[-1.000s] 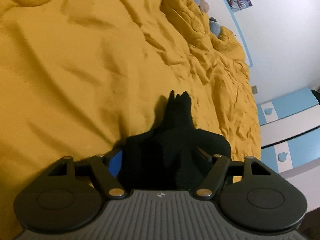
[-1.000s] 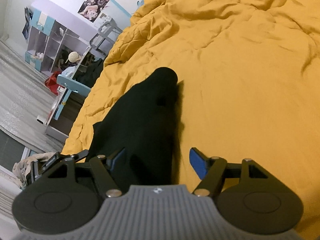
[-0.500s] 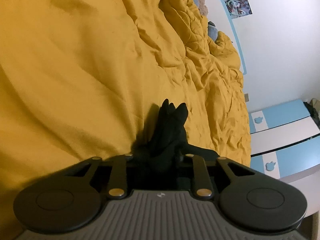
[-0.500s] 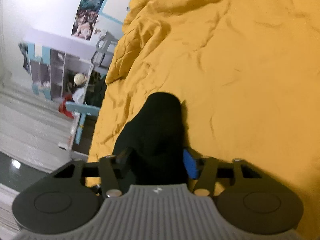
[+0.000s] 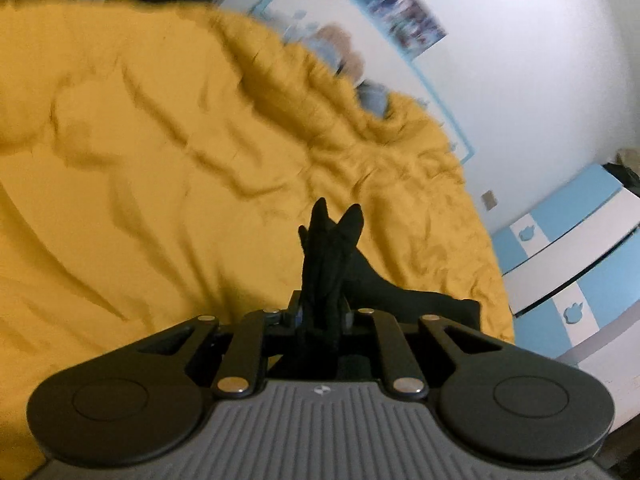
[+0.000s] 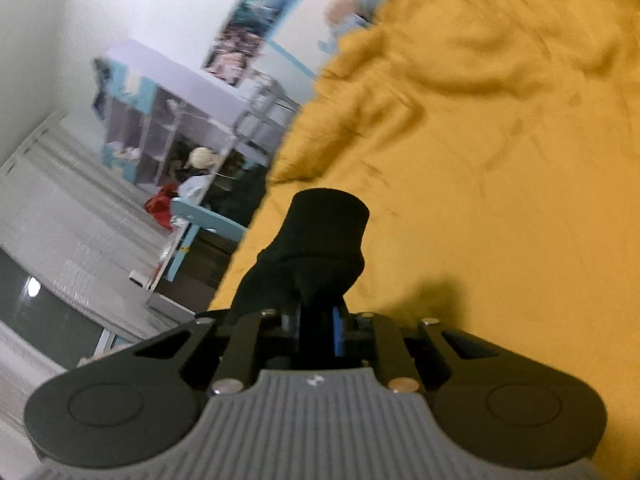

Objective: Fold small clothes

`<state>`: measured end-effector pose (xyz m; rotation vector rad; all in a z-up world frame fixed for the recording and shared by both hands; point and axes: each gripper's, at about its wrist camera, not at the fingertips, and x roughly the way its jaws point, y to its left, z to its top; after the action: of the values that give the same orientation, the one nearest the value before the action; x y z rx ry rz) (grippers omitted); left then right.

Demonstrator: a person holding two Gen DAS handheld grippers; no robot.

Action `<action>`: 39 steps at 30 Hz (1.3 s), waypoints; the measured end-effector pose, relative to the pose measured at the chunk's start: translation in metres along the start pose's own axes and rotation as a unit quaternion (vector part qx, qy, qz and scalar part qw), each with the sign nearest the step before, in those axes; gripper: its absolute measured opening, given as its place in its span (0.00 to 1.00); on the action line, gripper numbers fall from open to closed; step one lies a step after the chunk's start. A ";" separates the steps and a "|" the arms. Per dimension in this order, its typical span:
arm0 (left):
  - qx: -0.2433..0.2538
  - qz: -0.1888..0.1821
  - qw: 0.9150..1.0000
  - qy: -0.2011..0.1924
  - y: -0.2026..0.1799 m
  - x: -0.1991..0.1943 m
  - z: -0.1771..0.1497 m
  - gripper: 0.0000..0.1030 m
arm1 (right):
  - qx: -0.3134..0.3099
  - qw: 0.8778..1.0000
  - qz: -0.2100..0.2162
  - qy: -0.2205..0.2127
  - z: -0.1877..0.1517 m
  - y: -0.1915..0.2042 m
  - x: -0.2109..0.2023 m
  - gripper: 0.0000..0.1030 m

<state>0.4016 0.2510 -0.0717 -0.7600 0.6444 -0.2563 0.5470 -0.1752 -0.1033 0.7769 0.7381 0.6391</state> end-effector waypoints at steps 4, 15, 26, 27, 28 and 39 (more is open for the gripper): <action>0.058 0.006 0.997 -0.056 -0.049 -0.051 -0.015 0.13 | -0.056 0.998 0.019 -0.028 -0.007 0.051 -0.050 0.09; 0.092 -0.053 0.982 -0.156 -0.144 -0.170 -0.082 0.13 | -0.147 0.984 0.047 -0.093 -0.047 0.140 -0.214 0.08; 0.133 -0.113 0.975 -0.135 -0.212 -0.220 -0.149 0.12 | -0.173 0.975 0.034 -0.137 -0.085 0.157 -0.379 0.07; 0.134 -0.116 0.976 -0.127 -0.213 -0.219 -0.153 0.12 | -0.170 0.976 0.030 -0.135 -0.088 0.156 -0.387 0.07; 0.136 -0.115 0.977 -0.119 -0.212 -0.216 -0.156 0.12 | -0.166 0.977 0.024 -0.130 -0.089 0.153 -0.391 0.07; 0.102 -0.010 0.994 0.027 -0.140 -0.066 -0.140 0.12 | -0.107 0.989 -0.098 -0.034 -0.067 0.050 -0.271 0.07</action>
<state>0.2640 0.1029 -0.0189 -0.5645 0.6507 -0.3573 0.3254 -0.3219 -0.0035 0.5197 0.6609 0.5016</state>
